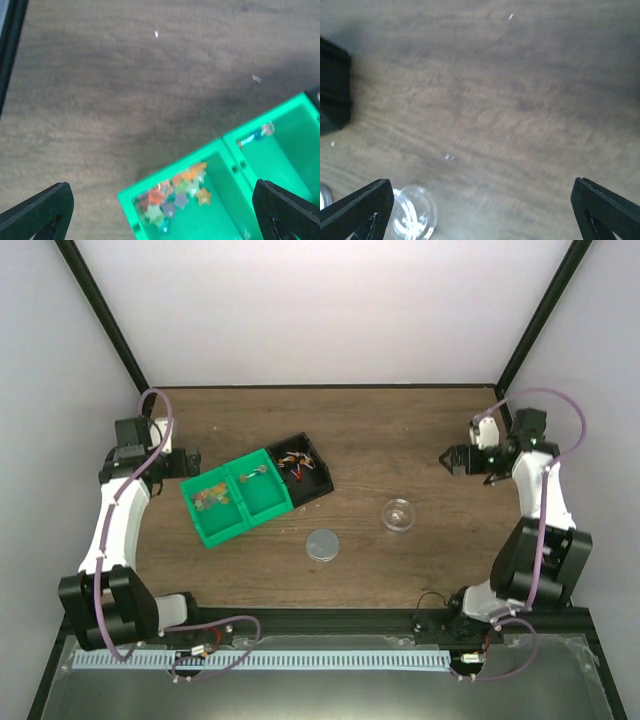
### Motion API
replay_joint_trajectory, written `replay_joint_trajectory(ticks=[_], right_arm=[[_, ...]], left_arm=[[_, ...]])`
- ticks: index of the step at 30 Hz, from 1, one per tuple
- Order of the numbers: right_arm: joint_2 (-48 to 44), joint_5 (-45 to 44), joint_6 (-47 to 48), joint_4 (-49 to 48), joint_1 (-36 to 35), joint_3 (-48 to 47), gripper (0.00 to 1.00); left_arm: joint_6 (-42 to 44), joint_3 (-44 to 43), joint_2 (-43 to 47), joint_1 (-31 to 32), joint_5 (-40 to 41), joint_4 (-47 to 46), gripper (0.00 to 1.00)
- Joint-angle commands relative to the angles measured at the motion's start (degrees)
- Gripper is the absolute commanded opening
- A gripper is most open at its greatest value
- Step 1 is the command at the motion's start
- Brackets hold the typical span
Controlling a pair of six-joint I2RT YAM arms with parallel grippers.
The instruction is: Pack the candies
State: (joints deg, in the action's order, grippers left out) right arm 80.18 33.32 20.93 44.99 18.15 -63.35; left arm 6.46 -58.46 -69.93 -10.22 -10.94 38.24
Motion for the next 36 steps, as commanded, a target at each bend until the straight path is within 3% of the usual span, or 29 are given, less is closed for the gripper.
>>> replay_joint_trajectory(ticks=[1, 3, 7, 13, 17, 28, 36], right_arm=[[6.97, 0.27, -0.19, 1.13, 2.69, -11.85, 1.0], [9.81, 3.49, 2.49, 2.03, 6.15, -15.65, 1.0], [15.84, 1.81, 5.69, 3.77, 9.86, -21.05, 1.0], [20.07, 1.42, 12.61, -0.01, 17.02, -17.24, 1.0], [25.27, 3.89, 15.05, -1.07, 21.34, -16.31, 0.93], [27.62, 7.24, 14.28, -21.7, 21.67, -4.73, 0.7], [31.71, 3.11, 18.1, -33.51, 18.69, -0.65, 0.56]], left_arm=[[-2.97, -5.69, -3.32, 0.21, -0.29, -6.26, 1.0], [-1.16, -7.33, -4.8, 0.22, -2.17, -7.69, 1.0], [0.95, -12.05, -9.67, 0.25, -5.7, -6.37, 1.0], [0.8, -14.54, -14.0, 0.23, -9.77, -7.41, 1.0], [2.34, -16.87, -16.99, 0.22, -11.92, -5.88, 1.0], [4.52, -21.27, -21.88, 0.21, -12.82, -2.54, 1.0], [5.1, -22.4, -23.04, 0.2, -12.86, -1.44, 1.0]])
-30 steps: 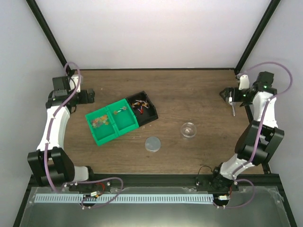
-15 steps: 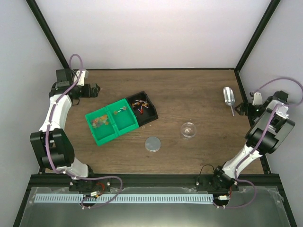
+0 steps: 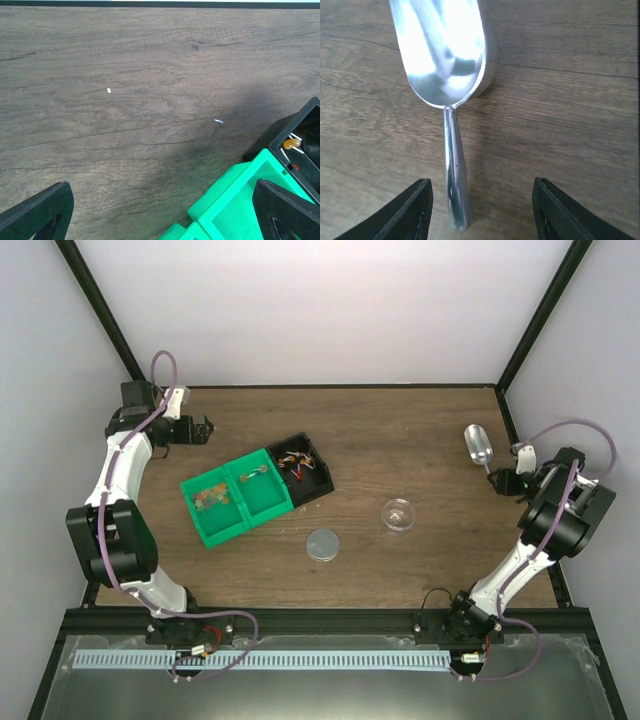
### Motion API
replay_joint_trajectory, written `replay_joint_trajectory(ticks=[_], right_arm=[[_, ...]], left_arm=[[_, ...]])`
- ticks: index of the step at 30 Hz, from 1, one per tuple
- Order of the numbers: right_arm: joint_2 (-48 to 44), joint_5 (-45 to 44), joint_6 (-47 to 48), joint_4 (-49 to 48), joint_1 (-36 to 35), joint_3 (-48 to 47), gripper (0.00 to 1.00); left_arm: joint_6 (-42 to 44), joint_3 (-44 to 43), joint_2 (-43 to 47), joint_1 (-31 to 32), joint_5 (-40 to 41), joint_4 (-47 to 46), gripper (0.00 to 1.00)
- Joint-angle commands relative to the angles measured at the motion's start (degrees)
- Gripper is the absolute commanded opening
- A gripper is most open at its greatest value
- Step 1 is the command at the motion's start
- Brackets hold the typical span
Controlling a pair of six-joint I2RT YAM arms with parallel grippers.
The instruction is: Pack the candies
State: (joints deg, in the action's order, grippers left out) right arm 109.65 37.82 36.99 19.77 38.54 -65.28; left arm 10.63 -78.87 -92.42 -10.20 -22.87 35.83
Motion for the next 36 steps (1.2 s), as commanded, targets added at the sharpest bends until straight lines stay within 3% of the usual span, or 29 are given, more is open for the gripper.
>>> replay_joint_trajectory(ticks=[1, 5, 10, 23, 28, 36], right_arm=[[2.7, -1.51, 2.31, -9.09, -2.06, 1.32, 0.54], [4.5, -1.22, 2.81, -10.69, -2.91, 1.14, 0.49], [6.16, -2.81, 2.89, -13.56, -4.21, 2.37, 0.34], [3.56, -1.07, 1.08, -15.79, -4.68, 6.35, 0.09], [-1.82, 1.05, 1.51, -9.04, -4.71, 3.81, 0.03], [-9.38, 5.01, 5.42, 16.44, -9.74, -9.66, 0.01]], left_arm=[[0.97, -1.99, -0.64, 0.18, -0.87, 1.03, 1.0], [1.58, -1.82, -0.68, 0.22, -0.4, 1.47, 1.0], [1.92, -1.48, -0.91, 0.18, 1.06, 1.62, 1.0], [1.2, -1.75, -1.94, 0.18, 1.72, 1.18, 1.0], [1.37, -3.04, -1.91, 0.18, 1.83, 0.94, 1.0], [7.32, -3.49, 0.77, 0.42, -5.81, -1.17, 1.0]])
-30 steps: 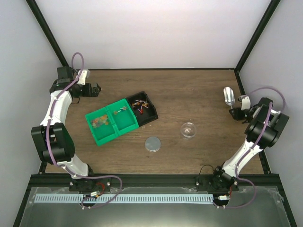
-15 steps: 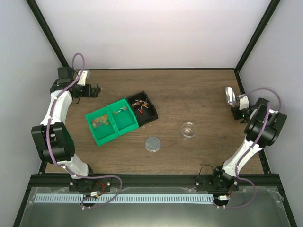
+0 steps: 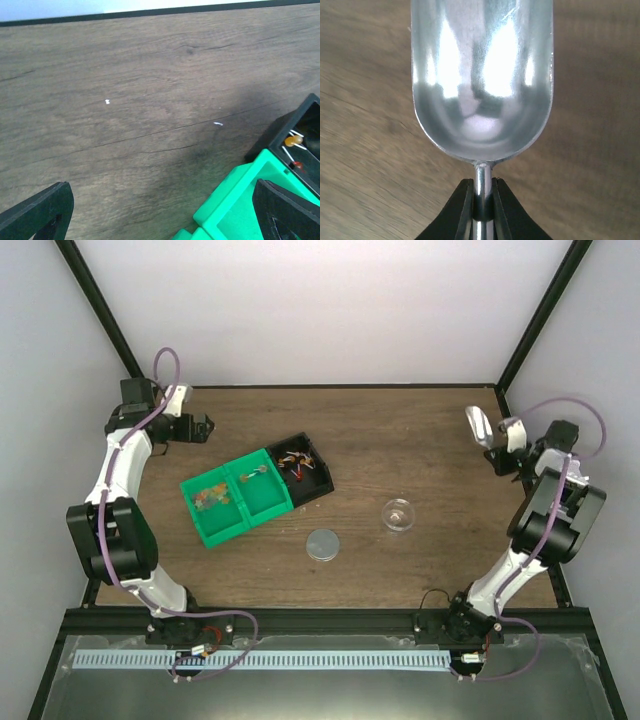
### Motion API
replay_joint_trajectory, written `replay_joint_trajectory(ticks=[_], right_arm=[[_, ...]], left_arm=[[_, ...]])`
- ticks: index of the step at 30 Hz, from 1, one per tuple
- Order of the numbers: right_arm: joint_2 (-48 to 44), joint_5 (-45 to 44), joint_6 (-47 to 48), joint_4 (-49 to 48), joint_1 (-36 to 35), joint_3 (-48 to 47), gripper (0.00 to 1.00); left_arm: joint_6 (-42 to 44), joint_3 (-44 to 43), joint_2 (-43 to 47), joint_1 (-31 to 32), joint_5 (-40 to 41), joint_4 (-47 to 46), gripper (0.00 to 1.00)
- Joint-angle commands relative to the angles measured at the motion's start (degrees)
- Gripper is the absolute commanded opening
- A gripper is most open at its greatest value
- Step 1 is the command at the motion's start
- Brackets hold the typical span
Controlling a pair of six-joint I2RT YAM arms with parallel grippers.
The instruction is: Pack the candies
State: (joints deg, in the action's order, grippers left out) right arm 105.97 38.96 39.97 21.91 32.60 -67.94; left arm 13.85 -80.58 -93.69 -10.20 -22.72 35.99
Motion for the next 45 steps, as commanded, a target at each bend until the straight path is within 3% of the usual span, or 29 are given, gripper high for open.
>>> replay_joint_trajectory(ticks=[1, 5, 11, 15, 19, 22, 25, 27, 33, 45], right_arm=[[-6.74, 3.91, 3.2, 16.98, -5.36, -7.98, 0.01], [-12.35, 2.89, 3.83, 22.97, -13.38, -9.18, 0.01], [-18.96, 0.0, 2.33, 26.93, -27.83, -9.51, 0.01], [-19.41, -1.03, 0.89, 29.55, -35.88, -10.98, 0.01], [-19.92, -0.36, -1.27, 30.59, -43.19, -10.65, 0.01], [-21.34, -2.73, -2.45, 29.24, -48.98, -9.43, 0.01], [-22.65, -5.61, -2.76, 27.9, -53.42, -8.57, 0.01], [-22.87, -5.33, -2.39, 28.76, -54.9, -8.98, 0.01], [-22.95, -6.95, -1.56, 29.84, -58.77, -9.23, 0.01], [-23.23, -7.89, -0.61, 30.88, -63.44, -10.39, 0.01]], left_arm=[[5.0, -2.16, 2.14, 0.58, -7.52, -1.02, 1.0], [9.94, -4.39, 2.1, 1.97, -13.92, 2.83, 1.0], [14.48, -8.01, 2.7, 6.88, -16.77, 11.67, 1.0], [24.33, -8.88, 5.21, 10.51, -23.24, 17.58, 1.0], [33.33, -5.73, 9.03, 16.81, -23.52, 17.29, 1.0], [29.68, -4.17, 10.45, 19.46, -24.08, 13.69, 1.0], [21.34, -5.38, 8.99, 19.7, -30.07, 11.78, 1.0], [20.72, -6.21, 8.37, 20.81, -33.18, 12.78, 1.0], [44.25, -1.92, 11.61, 29.43, -24.11, 19.01, 1.0], [47.86, 0.42, 9.36, 34.01, -18.6, 16.72, 1.0]])
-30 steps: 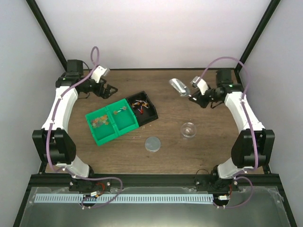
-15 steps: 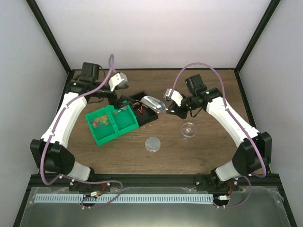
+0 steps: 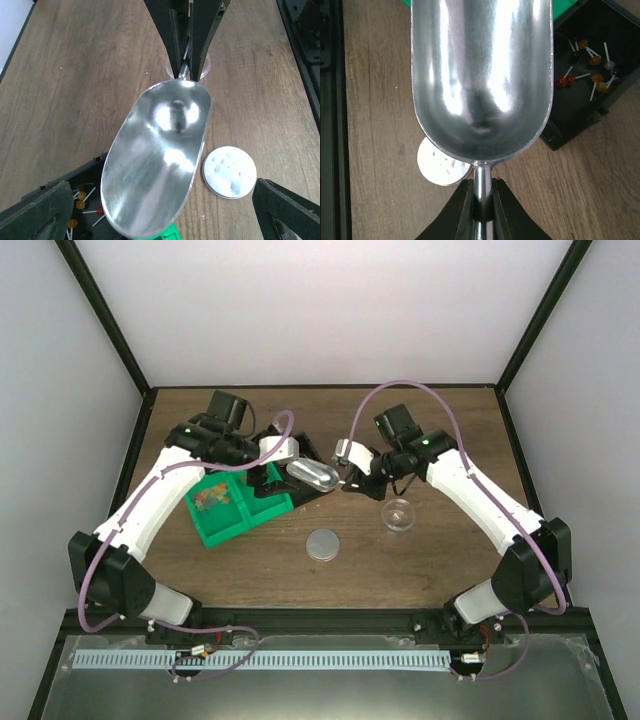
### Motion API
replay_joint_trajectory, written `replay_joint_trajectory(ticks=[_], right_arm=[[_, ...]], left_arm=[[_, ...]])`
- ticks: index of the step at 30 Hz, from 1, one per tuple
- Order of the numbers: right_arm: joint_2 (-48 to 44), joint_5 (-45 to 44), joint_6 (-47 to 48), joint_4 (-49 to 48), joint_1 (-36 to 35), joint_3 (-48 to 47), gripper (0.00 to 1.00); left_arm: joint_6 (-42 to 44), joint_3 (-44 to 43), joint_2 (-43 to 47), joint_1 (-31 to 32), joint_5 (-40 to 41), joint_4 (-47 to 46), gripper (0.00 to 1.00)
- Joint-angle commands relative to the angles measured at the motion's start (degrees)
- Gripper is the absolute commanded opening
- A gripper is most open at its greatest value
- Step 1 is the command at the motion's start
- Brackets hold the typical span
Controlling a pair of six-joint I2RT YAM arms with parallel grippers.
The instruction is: Pack the candies
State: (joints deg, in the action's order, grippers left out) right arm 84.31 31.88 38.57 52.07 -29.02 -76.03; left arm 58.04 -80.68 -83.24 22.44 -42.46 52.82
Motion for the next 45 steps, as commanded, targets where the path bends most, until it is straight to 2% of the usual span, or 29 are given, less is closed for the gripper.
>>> replay_joint_trajectory(ticks=[1, 14, 23, 29, 35, 37, 41, 45], right_arm=[[-1.6, -1.23, 0.92, 0.48, -2.06, -2.22, 0.01], [-1.26, -2.19, 1.52, 0.36, -4.34, -4.09, 0.01], [-0.92, -2.77, 2.61, 0.57, -5.0, -4.75, 0.01], [-1.66, -2.79, 3.01, 0.31, -5.04, -4.28, 0.03], [-2.63, -2.38, 3.32, 0.0, -5.0, -3.62, 0.06], [-3.2, -2.34, 3.0, -0.39, -5.0, -3.14, 0.09], [-5.64, -2.15, 2.09, -1.37, -4.81, -1.46, 0.29], [-10.36, 1.78, 2.26, -4.55, -3.14, 2.76, 0.38]], left_arm=[[3.78, 0.53, -1.44, 1.67, 1.5, 0.03, 1.0], [-0.26, -0.45, -5.3, 3.44, -0.03, 0.29, 0.99], [-0.73, -0.09, -5.27, 3.84, -0.69, 0.44, 0.85], [-2.65, 0.15, -4.29, 3.82, 0.26, -1.86, 0.71], [-3.34, 1.14, -2.96, 3.84, -1.11, -3.15, 0.63], [-3.2, 1.54, -2.52, 3.74, -1.38, -3.11, 0.61], [-2.96, 1.82, -1.82, 3.22, -3.06, -2.12, 0.59], [-3.24, 2.8, -0.49, 1.77, -7.56, -2.2, 0.59]])
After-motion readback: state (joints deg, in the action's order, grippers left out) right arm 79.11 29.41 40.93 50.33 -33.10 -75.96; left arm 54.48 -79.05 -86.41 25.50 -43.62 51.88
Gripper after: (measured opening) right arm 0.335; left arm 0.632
